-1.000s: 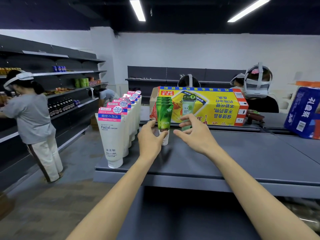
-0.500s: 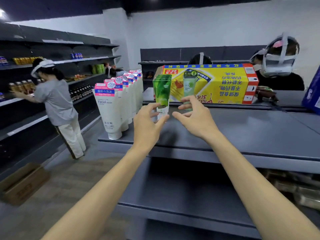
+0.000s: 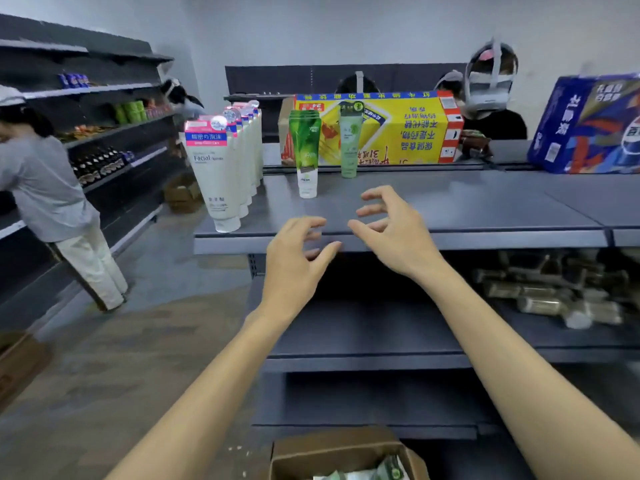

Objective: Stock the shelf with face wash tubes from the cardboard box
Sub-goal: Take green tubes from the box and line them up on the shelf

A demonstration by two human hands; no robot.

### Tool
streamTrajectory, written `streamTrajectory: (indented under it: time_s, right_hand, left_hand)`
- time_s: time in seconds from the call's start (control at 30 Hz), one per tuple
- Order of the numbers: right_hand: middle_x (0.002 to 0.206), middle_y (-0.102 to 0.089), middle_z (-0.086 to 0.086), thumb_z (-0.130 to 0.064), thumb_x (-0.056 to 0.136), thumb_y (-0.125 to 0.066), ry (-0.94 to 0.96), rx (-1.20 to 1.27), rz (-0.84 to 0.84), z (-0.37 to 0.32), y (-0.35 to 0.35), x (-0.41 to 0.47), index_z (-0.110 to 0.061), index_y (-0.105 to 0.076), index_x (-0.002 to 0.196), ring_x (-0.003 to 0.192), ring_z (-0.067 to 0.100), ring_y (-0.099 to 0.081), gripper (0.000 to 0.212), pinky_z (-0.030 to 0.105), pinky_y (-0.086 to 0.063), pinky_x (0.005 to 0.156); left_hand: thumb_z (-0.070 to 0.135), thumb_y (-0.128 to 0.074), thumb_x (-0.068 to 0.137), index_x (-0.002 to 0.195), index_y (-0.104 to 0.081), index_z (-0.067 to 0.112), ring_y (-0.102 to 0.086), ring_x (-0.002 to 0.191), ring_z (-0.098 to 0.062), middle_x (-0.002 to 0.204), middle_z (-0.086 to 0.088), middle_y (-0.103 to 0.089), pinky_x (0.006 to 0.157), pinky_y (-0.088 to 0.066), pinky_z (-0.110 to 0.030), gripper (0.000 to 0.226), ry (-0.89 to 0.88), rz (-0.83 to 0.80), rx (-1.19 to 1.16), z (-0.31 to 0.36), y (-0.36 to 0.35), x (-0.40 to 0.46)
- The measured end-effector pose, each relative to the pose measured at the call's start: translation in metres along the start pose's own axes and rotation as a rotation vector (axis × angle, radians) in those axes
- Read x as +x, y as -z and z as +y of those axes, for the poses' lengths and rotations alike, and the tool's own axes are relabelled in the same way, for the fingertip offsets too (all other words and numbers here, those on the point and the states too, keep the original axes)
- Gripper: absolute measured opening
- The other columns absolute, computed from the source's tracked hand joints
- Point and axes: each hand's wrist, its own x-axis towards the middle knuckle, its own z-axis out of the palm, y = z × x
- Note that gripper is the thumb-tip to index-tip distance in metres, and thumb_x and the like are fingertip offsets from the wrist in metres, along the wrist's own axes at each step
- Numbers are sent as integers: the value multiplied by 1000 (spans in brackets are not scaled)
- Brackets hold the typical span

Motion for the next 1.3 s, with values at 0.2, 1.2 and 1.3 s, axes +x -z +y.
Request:
streamTrajectory:
  time_s: [0.2, 1.2, 1.3]
  right_hand:
    - [108, -67, -13, -32, 89, -70, -158, 9, -23, 52, -15, -88, -28, -52, 124, 78, -2, -67, 39, 10, -48, 67]
    - [108, -66, -7, -18, 89, -68, -930, -100, -386, 308, -126, -348, -20, -53, 123, 91, 13, -71, 37, 24, -53, 85]
    - [108, -66, -8, -17, 90, -68, -926, -67, -385, 313, -128, -352, -19, -52, 123, 90, 6, -69, 37, 19, -53, 84]
  left_hand:
    - [22, -77, 85, 118, -65, 17, -63, 101, -5, 114, 4, -61, 76, -57, -16, 36, 71, -171, 8, -34, -20, -94]
    - [-5, -58, 82, 136, -45, 13, -53, 119, -32, 132, -9, -47, 90, -51, -42, 59, 445, -1215, 514, -192, -176, -402]
    - [2, -70, 75, 130, -47, 15, -55, 113, -30, 123, -9, -50, 76, -54, -40, 61, 375, -1187, 618, -194, -189, -410]
